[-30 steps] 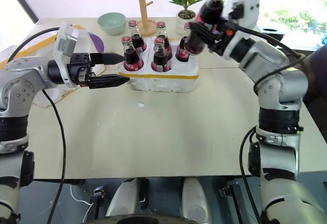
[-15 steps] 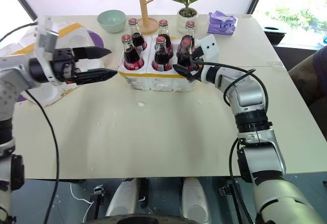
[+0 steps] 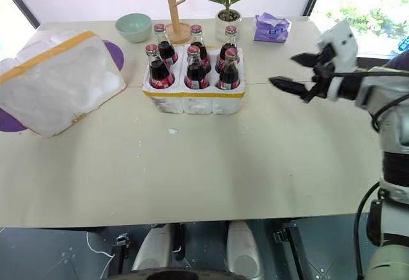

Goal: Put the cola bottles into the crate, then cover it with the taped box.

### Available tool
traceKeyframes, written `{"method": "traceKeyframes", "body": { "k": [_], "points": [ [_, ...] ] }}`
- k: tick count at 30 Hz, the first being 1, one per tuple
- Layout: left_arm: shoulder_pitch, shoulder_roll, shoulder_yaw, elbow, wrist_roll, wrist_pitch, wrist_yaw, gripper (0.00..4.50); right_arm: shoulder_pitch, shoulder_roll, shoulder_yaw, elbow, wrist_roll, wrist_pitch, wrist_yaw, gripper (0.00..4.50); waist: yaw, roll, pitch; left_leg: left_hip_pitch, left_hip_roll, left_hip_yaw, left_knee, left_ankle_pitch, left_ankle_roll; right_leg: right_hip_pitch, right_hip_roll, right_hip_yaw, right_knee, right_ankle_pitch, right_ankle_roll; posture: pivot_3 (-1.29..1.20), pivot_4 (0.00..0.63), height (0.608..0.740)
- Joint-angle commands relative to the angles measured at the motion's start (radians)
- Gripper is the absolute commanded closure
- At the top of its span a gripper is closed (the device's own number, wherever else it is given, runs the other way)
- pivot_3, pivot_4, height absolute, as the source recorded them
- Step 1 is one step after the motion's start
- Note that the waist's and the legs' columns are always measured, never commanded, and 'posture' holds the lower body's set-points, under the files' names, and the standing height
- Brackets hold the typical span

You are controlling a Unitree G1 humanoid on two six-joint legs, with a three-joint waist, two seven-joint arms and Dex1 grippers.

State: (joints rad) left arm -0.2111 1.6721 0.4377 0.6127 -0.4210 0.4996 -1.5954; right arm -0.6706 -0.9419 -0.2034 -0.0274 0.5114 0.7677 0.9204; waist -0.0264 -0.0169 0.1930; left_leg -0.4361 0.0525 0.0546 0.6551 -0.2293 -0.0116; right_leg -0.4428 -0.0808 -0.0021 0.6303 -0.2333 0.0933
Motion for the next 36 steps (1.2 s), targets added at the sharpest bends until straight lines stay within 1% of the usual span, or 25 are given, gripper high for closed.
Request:
{"method": "traceKeyframes", "body": {
  "k": [1, 2, 3, 5, 7, 8, 9, 11, 13, 17, 23, 28, 33, 36],
  "points": [
    [-0.042, 0.061, -0.069, 0.197, 0.095, -0.216, -0.015, 0.0, -0.039, -0.02, -0.038, -0.009, 0.038, 0.01, 0.022, 0.06, -0.001, 0.0, 0.0, 0.0, 0.0, 0.0, 0.0, 0.0, 0.0, 0.0, 0.0, 0.0, 0.0, 0.0, -0.001, 0.0, 0.15, 0.74],
    [-0.061, 0.061, -0.101, 0.225, 0.114, -0.254, -0.013, 0.0, -0.049, -0.021, -0.035, -0.006, 0.04, 0.009, 0.025, 0.06, -0.002, 0.001, 0.0, 0.0, 0.0, 0.0, 0.0, 0.0, 0.0, 0.0, -0.001, 0.0, 0.0, 0.0, -0.001, 0.0, 0.15, 0.74],
    [-0.11, 0.047, -0.148, 0.251, 0.151, -0.296, 0.021, 0.0, -0.061, -0.021, -0.037, -0.008, 0.054, 0.016, 0.035, 0.06, 0.0, 0.001, 0.0, 0.0, 0.0, 0.001, 0.0, 0.0, 0.0, -0.001, -0.001, 0.0, 0.0, 0.0, -0.001, 0.0, 0.15, 0.74],
    [-0.338, -0.046, -0.283, 0.307, 0.284, -0.345, 0.133, 0.0, -0.089, -0.033, -0.075, -0.053, 0.163, 0.056, 0.123, 0.06, 0.009, 0.001, 0.001, -0.001, 0.0, 0.002, -0.001, 0.0, 0.0, -0.001, -0.001, 0.001, 0.0, 0.0, -0.001, 0.0, 0.15, 0.74],
    [-0.56, -0.143, -0.394, 0.378, 0.396, -0.347, 0.155, 0.0, -0.082, -0.075, -0.131, -0.122, 0.297, 0.083, 0.27, 0.06, 0.031, 0.003, 0.001, -0.001, -0.001, 0.002, -0.002, 0.0, 0.0, -0.001, -0.001, 0.0, 0.001, 0.0, 0.0, 0.0, 0.15, 0.74],
    [-0.643, -0.182, -0.438, 0.421, 0.445, -0.363, 0.146, 0.0, -0.089, -0.098, -0.154, -0.139, 0.355, 0.11, 0.316, 0.06, 0.038, 0.003, 0.001, -0.001, -0.001, 0.002, -0.002, 0.001, 0.0, -0.001, 0.0, 0.0, 0.002, 0.0, 0.0, 0.0, 0.15, 0.74],
    [-0.71, -0.215, -0.478, 0.461, 0.492, -0.381, 0.153, 0.0, -0.106, -0.115, -0.166, -0.144, 0.394, 0.135, 0.333, 0.06, 0.045, 0.002, 0.001, -0.001, 0.0, 0.002, -0.002, 0.001, 0.0, -0.001, 0.001, 0.0, 0.001, 0.003, 0.005, 0.0, 0.15, 0.74],
    [-0.82, -0.273, -0.542, 0.539, 0.573, -0.409, 0.19, 0.0, -0.149, -0.137, -0.161, -0.147, 0.426, 0.162, 0.322, 0.06, 0.043, 0.0, 0.0, -0.003, 0.0, 0.001, 0.0, 0.001, 0.0, -0.001, 0.001, -0.001, 0.002, 0.004, 0.007, 0.0, 0.15, 0.74],
    [-0.894, -0.314, -0.577, 0.596, 0.62, -0.419, 0.207, 0.0, -0.169, -0.152, -0.158, -0.158, 0.444, 0.179, 0.309, 0.06, 0.039, -0.007, -0.001, -0.005, 0.0, 0.001, 0.003, 0.001, 0.0, -0.001, 0.001, -0.001, 0.002, 0.005, 0.008, 0.0, 0.15, 0.74],
    [-0.982, -0.375, -0.614, 0.663, 0.68, -0.431, 0.231, 0.0, -0.161, -0.173, -0.17, -0.198, 0.466, 0.196, 0.274, 0.06, 0.022, -0.009, -0.001, -0.007, 0.0, 0.003, 0.008, 0.0, 0.0, -0.001, -0.002, 0.0, -0.001, 0.003, 0.005, 0.0, 0.15, 0.74],
    [-1.058, -0.438, -0.644, 0.705, 0.747, -0.439, 0.249, 0.0, -0.083, -0.185, -0.221, -0.272, 0.498, 0.22, 0.211, 0.06, 0.016, -0.009, -0.001, -0.008, 0.0, 0.001, 0.008, 0.0, 0.0, -0.002, -0.002, 0.0, 0.001, 0.003, 0.005, 0.0, 0.15, 0.74],
    [-1.062, -0.471, -0.651, 0.72, 0.775, -0.43, 0.265, 0.0, -0.064, -0.205, -0.266, -0.284, 0.567, 0.263, 0.18, 0.06, 0.014, -0.009, -0.001, -0.008, 0.0, 0.001, 0.008, 0.0, 0.001, -0.002, -0.002, 0.0, 0.001, 0.005, 0.008, 0.0, 0.15, 0.74],
    [-1.05, -0.48, -0.65, 0.728, 0.791, -0.418, 0.246, 0.0, -0.062, -0.207, -0.273, -0.293, 0.574, 0.248, 0.137, 0.06, 0.014, -0.009, -0.001, -0.008, 0.0, 0.001, 0.008, 0.0, 0.001, -0.002, -0.002, 0.0, 0.002, 0.005, 0.008, 0.0, 0.15, 0.74],
    [-1.046, -0.483, -0.644, 0.73, 0.788, -0.407, 0.238, 0.84, -0.061, -0.206, -0.268, -0.288, 0.576, 0.24, 0.124, 0.0, 0.014, -0.009, -0.001, -0.008, 0.0, 0.001, 0.008, 0.0, 0.001, -0.002, -0.002, 0.0, 0.002, 0.005, 0.008, 0.0, 0.15, 0.74]
  ]
}}
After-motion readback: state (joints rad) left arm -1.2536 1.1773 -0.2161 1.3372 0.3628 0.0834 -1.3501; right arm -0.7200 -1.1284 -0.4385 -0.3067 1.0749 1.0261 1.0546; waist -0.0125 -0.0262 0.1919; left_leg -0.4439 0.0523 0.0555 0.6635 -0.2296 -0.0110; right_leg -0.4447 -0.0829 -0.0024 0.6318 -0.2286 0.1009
